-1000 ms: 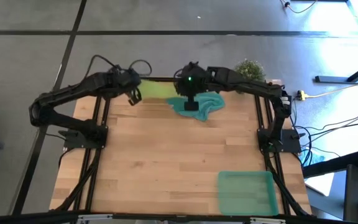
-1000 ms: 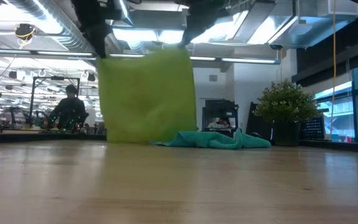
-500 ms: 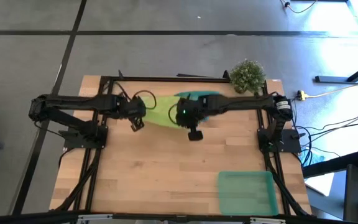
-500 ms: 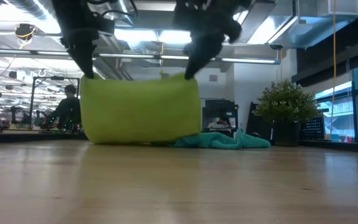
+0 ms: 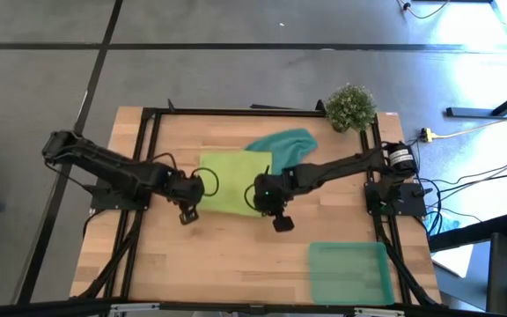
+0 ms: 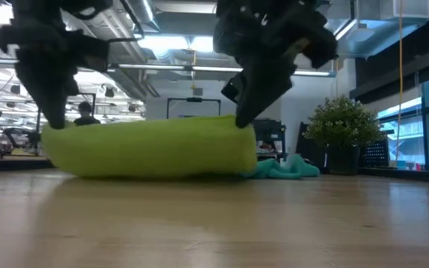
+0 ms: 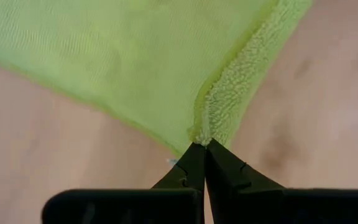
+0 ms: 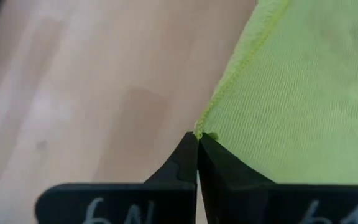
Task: Roll microfiber towels into tight, uniform cylinder then place into a basket
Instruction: Fold the green microfiber cloth
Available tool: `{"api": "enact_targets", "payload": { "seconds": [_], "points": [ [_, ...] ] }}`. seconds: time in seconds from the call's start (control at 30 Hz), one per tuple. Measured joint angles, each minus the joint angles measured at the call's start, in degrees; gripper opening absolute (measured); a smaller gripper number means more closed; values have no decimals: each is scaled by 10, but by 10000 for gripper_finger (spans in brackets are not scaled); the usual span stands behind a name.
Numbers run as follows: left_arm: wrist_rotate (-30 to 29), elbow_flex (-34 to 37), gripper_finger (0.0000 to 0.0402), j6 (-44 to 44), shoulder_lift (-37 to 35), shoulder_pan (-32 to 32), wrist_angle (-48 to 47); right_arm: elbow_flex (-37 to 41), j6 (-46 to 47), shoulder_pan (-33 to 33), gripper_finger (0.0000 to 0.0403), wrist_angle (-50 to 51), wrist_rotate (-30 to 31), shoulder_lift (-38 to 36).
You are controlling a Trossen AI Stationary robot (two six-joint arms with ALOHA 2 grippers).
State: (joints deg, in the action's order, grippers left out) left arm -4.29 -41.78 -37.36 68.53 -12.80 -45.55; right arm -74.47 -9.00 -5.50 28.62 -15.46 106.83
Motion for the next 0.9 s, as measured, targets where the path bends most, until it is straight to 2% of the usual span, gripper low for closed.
{"api": "enact_targets", "payload": {
  "seconds": [0.17,0.3,0.47,0.67,0.9],
  "points": [
    [37,0,0,-15,0,-48,39,1,21,-4,3,4,-3,0],
    [4,0,0,-8,0,-57,42,1,26,0,7,6,17,0],
    [-36,0,0,2,0,-35,37,1,12,23,7,9,58,0],
    [-144,0,0,-13,0,15,17,1,28,61,5,13,130,0],
    [-178,12,0,4,16,74,40,18,27,104,4,-1,148,0]
  ]
}}
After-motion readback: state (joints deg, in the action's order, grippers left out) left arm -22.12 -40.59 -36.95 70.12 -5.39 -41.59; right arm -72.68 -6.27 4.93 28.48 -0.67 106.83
